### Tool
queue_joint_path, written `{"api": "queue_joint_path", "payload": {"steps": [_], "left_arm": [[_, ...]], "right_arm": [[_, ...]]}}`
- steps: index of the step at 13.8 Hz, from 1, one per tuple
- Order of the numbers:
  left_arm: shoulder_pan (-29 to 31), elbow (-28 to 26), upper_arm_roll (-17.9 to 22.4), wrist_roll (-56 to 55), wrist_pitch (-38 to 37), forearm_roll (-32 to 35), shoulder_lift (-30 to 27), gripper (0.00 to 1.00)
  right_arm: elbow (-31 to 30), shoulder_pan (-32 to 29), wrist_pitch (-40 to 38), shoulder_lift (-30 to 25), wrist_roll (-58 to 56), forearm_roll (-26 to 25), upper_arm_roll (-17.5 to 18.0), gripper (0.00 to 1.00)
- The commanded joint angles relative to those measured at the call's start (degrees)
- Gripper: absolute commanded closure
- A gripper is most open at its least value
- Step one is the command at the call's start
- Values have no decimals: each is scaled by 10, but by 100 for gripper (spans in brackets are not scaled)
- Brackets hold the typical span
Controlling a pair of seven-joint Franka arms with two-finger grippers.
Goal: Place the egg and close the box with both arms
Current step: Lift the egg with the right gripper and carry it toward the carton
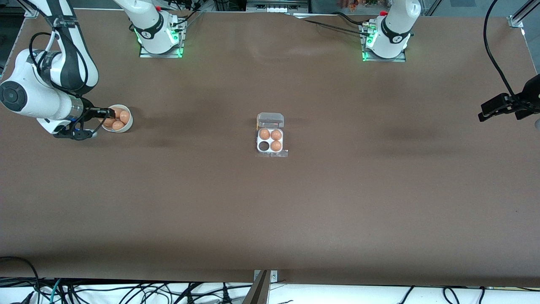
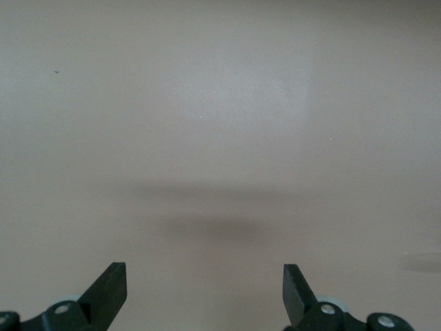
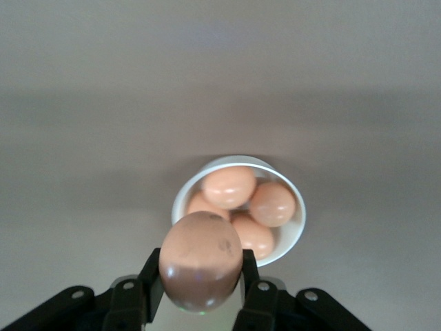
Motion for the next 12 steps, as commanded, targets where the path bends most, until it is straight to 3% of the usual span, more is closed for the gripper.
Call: {"api": "queue_joint_path", "payload": {"steps": [1, 5, 12], "left_arm": [[1, 18, -3, -2, -10, 7, 7, 0], [1, 18, -2, -2, -10, 7, 7, 0], [1, 18, -2, 0, -10, 7, 7, 0]], "right_arm": [[81, 30, -62, 31, 79, 1, 37, 66], [193, 121, -93, 105, 213, 9, 54, 66], [367, 267, -90, 247, 435, 118, 55, 66]]}}
